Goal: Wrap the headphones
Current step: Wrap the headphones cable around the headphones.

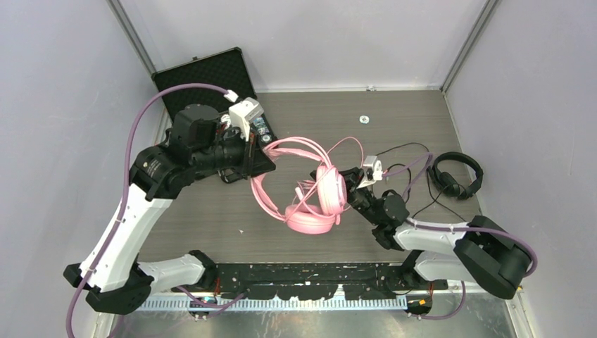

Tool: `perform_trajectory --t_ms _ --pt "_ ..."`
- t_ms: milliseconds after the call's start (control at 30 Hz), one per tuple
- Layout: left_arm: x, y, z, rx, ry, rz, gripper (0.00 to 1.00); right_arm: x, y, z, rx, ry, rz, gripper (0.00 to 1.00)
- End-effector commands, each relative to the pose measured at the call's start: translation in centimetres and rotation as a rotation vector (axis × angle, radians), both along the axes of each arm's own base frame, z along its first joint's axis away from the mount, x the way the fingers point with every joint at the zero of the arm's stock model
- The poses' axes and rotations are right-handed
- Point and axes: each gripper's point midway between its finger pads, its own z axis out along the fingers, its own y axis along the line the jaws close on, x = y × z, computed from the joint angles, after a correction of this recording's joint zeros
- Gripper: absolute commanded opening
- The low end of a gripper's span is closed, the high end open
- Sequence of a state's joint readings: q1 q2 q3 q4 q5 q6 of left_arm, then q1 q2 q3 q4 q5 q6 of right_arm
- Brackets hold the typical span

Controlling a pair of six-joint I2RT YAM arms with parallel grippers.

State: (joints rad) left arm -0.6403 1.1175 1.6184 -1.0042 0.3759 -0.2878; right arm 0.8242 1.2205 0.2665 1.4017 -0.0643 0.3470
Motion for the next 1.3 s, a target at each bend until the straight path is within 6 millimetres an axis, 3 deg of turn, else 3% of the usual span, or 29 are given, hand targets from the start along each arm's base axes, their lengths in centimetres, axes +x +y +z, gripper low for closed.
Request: perform_trajectory --t_ms 0,233,367,467,700,933,1267 --pt "-3.1 0.8 0.8 0.067 -0.141 -0.238 0.0 -0.1 -2.0 1.6 0.071 0.032 -0.014 0.0" --pt "-1.1 2.5 -2.1 0.308 -0.43 -0.406 0.0 -2.0 -1.9 1.3 -0.058 0.219 0.065 0.01" --pt "0.1 3.6 -3.9 0.44 -0.481 -0.457 0.0 -3.2 -3.2 1.0 -0.17 0.326 0.054 0.01" --pt "0.8 4.2 -5.0 0.527 -0.511 -0.502 0.0 -4.8 -3.7 2.0 -0.202 0.37 0.097 0.0" --pt "2.9 4.7 -5.9 0.631 -0.636 -0.533 0.0 -7.6 -2.6 2.9 -0.268 0.574 0.248 0.01" --pt "4.7 4.9 -6.0 0.69 -0.776 -0.513 0.0 -10.4 -1.0 5.2 -0.255 0.694 0.445 0.0" --pt "5.6 4.7 -6.6 0.736 -0.816 -0.54 0.0 -12.2 -0.1 6.5 -0.23 0.775 0.578 0.01"
